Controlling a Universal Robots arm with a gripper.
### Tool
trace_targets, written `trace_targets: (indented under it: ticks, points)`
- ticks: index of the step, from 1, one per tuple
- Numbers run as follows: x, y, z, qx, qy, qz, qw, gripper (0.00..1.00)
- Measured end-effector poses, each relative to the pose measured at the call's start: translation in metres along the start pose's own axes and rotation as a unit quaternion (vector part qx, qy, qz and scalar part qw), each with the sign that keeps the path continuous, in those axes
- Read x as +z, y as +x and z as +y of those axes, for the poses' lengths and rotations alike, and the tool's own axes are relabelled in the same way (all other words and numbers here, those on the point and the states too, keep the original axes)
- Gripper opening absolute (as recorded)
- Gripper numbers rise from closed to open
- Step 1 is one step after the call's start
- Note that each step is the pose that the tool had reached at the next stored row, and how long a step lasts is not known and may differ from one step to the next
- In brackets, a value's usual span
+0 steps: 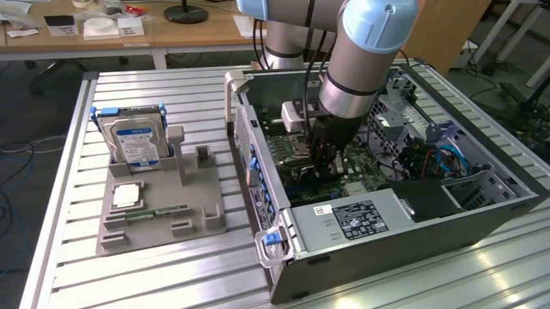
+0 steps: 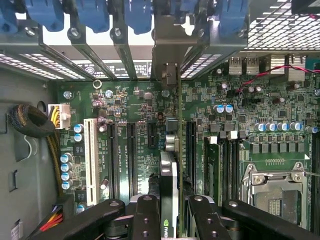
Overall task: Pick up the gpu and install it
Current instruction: 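Insert the gpu into the slot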
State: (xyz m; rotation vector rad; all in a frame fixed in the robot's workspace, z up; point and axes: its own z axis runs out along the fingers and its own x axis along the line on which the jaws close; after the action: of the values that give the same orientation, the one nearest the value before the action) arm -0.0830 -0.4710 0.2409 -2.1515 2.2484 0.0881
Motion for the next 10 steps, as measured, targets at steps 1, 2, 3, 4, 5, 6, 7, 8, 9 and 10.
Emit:
trace_targets:
  ticks: [1,2,3,4,5,6,7,8,9,10]
  points:
    - [0.0007,0.0001,0.0,0.0,0.0,0.0,1.0,0.27]
    - [0.0015,0.0001,0.0,0.0,0.0,0.0001,1.0,0.27]
    - [0.002,0.0002,0.0,0.0,0.0,0.0002,1.0,0.27]
    - [0.0021,0.0002,0.0,0.0,-0.0001,0.0003,1.0,0.27]
    - [0.0022,0.0002,0.0001,0.0,-0.0001,0.0003,1.0,0.27]
    - [0.0023,0.0002,0.0001,0.0,-0.0001,0.0002,1.0,0.27]
    - [0.0024,0.0002,0.0001,0.0,0.0,0.0001,1.0,0.27]
    - [0.0024,0.0002,0.0001,0.0,0.0,0.0001,1.0,0.27]
    - [0.0024,0.0002,0.0001,0.0,0.0,0.0001,1.0,0.27]
    - [0.0024,0.0002,0.0001,0.0,0.0,0.0,1.0,0.27]
